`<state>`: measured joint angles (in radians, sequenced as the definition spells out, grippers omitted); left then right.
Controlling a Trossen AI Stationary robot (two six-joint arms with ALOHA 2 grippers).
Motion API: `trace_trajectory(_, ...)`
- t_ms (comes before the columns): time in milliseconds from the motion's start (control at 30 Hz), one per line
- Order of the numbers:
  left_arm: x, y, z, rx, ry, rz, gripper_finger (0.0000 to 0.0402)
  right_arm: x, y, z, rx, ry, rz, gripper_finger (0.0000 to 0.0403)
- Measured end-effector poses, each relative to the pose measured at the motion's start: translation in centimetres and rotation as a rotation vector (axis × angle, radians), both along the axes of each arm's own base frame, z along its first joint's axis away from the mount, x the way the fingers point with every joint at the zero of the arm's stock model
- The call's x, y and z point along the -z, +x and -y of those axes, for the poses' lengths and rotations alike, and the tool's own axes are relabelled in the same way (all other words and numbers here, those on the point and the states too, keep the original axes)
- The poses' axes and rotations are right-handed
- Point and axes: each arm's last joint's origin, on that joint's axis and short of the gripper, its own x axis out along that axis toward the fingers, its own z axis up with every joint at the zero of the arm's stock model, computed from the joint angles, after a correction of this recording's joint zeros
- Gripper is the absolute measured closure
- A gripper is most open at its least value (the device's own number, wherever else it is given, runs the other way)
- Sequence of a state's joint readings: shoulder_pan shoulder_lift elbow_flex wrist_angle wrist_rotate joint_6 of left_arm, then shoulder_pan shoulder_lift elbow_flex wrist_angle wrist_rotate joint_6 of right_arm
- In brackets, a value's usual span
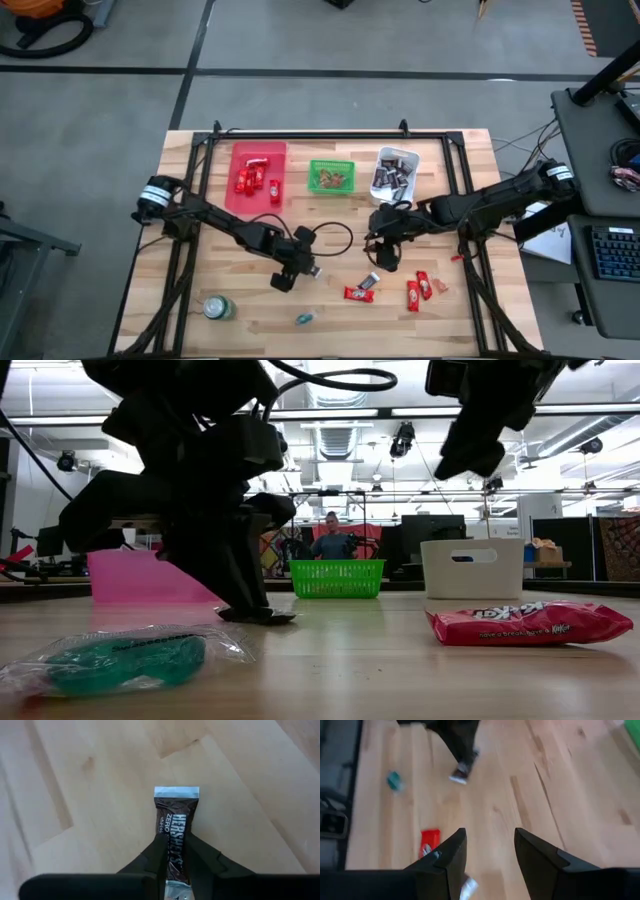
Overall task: Sort candy
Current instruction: Put the brown chocolate bar into the white bin
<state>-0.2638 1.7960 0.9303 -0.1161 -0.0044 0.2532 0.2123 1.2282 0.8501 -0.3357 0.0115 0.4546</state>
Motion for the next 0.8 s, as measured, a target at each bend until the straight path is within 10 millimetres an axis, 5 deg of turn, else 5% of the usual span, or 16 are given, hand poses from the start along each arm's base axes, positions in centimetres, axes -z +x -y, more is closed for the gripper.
trace_trajectory(300, -0.4, 0.3, -0.2, -0.101, 0.033, 0.057, 0.0364, 3.4, -0.3, 0.4, 0.321, 0.260, 0.154, 0.0243)
trace_trajectory(800, -0.9, 0.6, -0.3, -0.124, 0.082, 0.114, 0.0364, 5.1, -0.4, 0.5, 0.388, 0.290, 0.113, 0.0220)
